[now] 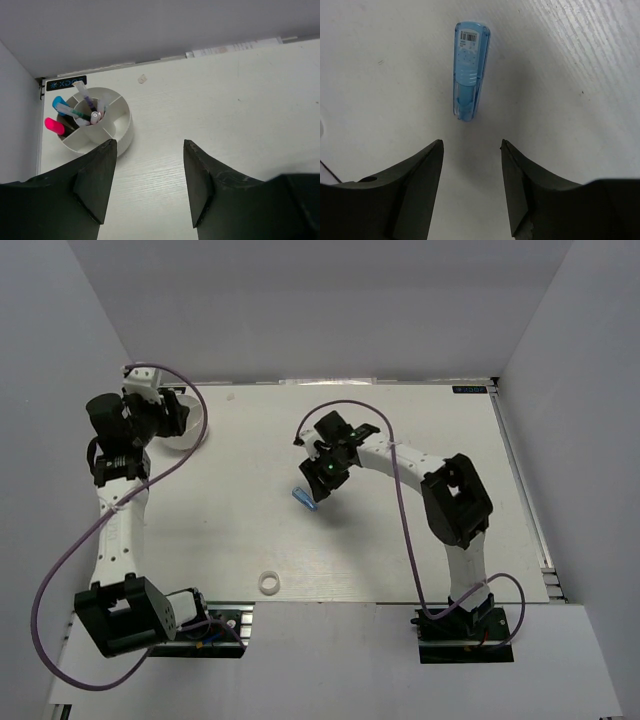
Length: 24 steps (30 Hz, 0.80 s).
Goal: Sort the stationery into containers
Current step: Pick up the stationery from the center of the board.
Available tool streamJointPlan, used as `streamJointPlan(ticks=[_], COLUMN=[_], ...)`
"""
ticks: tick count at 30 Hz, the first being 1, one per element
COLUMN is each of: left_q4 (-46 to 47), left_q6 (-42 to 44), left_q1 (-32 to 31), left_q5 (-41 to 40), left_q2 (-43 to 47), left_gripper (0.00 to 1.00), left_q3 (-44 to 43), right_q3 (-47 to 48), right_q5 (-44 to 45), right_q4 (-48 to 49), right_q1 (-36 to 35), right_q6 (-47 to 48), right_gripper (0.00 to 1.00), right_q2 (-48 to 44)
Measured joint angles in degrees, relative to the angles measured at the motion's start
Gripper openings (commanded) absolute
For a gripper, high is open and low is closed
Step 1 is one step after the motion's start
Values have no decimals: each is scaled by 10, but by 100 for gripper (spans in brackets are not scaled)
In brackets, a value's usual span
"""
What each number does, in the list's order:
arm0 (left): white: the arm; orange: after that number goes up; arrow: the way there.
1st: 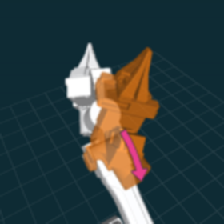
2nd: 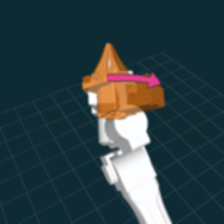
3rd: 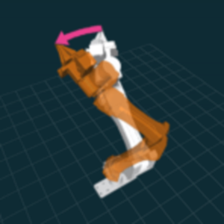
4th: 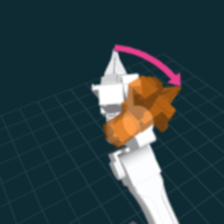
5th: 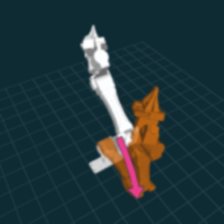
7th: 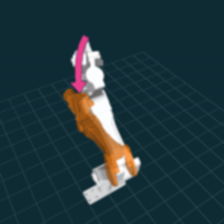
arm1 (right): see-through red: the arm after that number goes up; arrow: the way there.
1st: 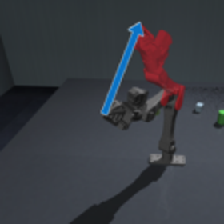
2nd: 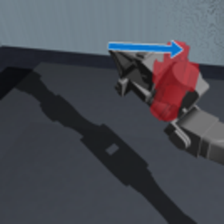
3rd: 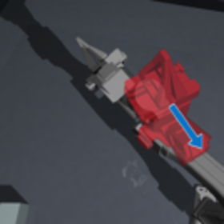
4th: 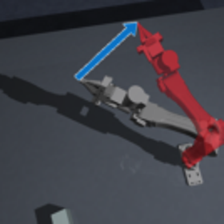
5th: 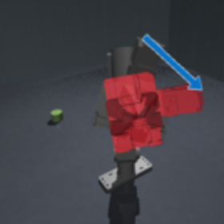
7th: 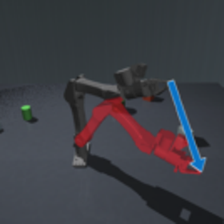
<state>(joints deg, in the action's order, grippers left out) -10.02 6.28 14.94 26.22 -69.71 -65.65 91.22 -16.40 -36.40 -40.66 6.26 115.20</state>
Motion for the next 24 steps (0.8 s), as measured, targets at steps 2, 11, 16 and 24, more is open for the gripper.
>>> streamJointPlan(ticks=[2, 11, 16, 24], left_q4=[-9, -30, -29, -27], left_q6=[12, 29, 26, 7], left_q1=[-6, -21, -27, -28], left_q5=[8, 28, 28, 29], left_q2=[18, 46, 46, 46], left_gripper=[67, 68, 68, 69], left_q3=[16, 47, 52, 53], right_q3=[8, 36, 36, 19], right_q5=[21, 74, 99, 127], right_q4=[-2, 6, 16, 41], right_q1=[-14, -49, -70, -84], right_q6=[-6, -25, -28, -25], right_gripper=[56, 57, 56, 48], right_q2=[18, 45, 55, 77])
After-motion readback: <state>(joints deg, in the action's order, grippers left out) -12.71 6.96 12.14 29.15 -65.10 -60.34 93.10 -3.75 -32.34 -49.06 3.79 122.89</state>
